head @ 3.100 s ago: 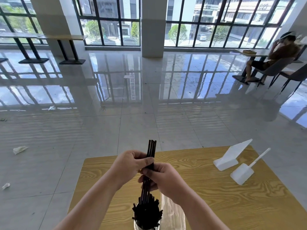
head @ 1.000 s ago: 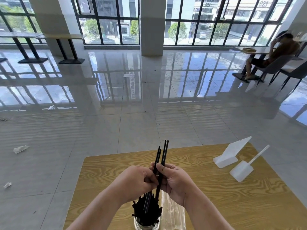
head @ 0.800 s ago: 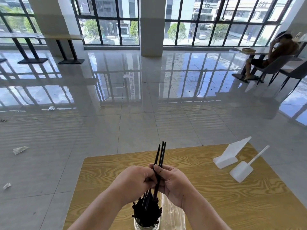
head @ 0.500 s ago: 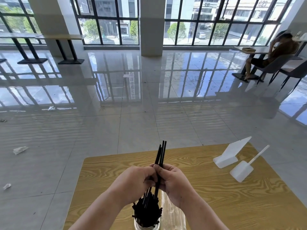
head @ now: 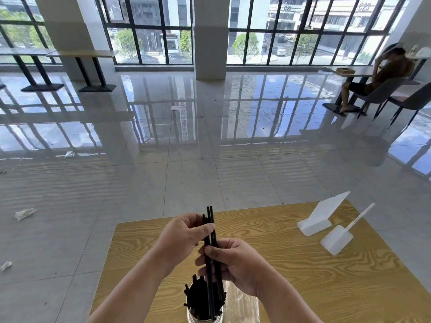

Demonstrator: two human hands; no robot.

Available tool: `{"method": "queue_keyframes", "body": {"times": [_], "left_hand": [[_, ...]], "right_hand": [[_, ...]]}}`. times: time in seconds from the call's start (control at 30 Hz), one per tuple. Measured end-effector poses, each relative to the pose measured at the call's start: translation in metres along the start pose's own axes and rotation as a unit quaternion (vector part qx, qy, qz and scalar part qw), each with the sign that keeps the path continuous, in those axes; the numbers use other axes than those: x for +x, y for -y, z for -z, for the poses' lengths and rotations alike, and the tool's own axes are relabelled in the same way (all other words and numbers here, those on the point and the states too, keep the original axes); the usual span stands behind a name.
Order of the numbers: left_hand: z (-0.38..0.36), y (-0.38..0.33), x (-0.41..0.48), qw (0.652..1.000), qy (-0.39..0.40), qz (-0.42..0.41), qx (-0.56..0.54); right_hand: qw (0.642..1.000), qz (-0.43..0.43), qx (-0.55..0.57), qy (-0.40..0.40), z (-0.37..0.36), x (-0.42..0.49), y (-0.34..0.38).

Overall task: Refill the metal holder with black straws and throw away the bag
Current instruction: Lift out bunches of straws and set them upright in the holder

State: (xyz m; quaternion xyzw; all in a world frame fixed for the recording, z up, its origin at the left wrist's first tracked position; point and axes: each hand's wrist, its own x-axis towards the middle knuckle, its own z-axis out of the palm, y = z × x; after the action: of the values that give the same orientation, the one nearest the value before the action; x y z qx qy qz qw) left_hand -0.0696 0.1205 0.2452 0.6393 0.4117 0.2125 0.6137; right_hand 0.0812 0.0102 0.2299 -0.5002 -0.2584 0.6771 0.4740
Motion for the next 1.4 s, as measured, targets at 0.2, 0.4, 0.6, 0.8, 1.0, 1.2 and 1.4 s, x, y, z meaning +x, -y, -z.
{"method": "queue_keyframes", "body": {"times": [0.2, 0.4, 0.6, 0.8, 1.0, 1.2, 1.4], "left_hand": [[-0.001, 0.001, -0.002, 0.999, 0.018, 0.014, -0.038], [0.010, -0.007, 0.007, 0.978, -0.176, -0.078, -0.082], [0.023, -0.023, 0.006, 0.955, -0.214, -0.170, -0.118], [-0.011, -0.002, -0.012, 0.955, -0.167, -0.204, 0.138], [-0.032, 0.018, -0.026, 0.911, -0.084, -0.261, 0.309], [-0.039, 0.021, -0.030, 0.893, -0.025, -0.251, 0.372], [-0.045, 0.030, -0.038, 0.838, -0.088, -0.364, 0.396]], "right_hand": [[0.998, -0.013, -0.036, 0.040, 0.000, -0.003, 0.000], [0.995, -0.044, -0.074, 0.047, 0.004, -0.003, -0.010], [0.991, -0.033, 0.055, -0.115, 0.018, 0.003, -0.016], [0.972, -0.003, 0.179, -0.150, 0.014, 0.010, -0.003], [0.962, 0.036, 0.208, -0.171, 0.007, 0.012, 0.012], [0.944, 0.043, 0.253, -0.207, 0.010, 0.012, 0.013], [0.904, 0.086, 0.372, -0.193, 0.008, 0.012, 0.019]]}}
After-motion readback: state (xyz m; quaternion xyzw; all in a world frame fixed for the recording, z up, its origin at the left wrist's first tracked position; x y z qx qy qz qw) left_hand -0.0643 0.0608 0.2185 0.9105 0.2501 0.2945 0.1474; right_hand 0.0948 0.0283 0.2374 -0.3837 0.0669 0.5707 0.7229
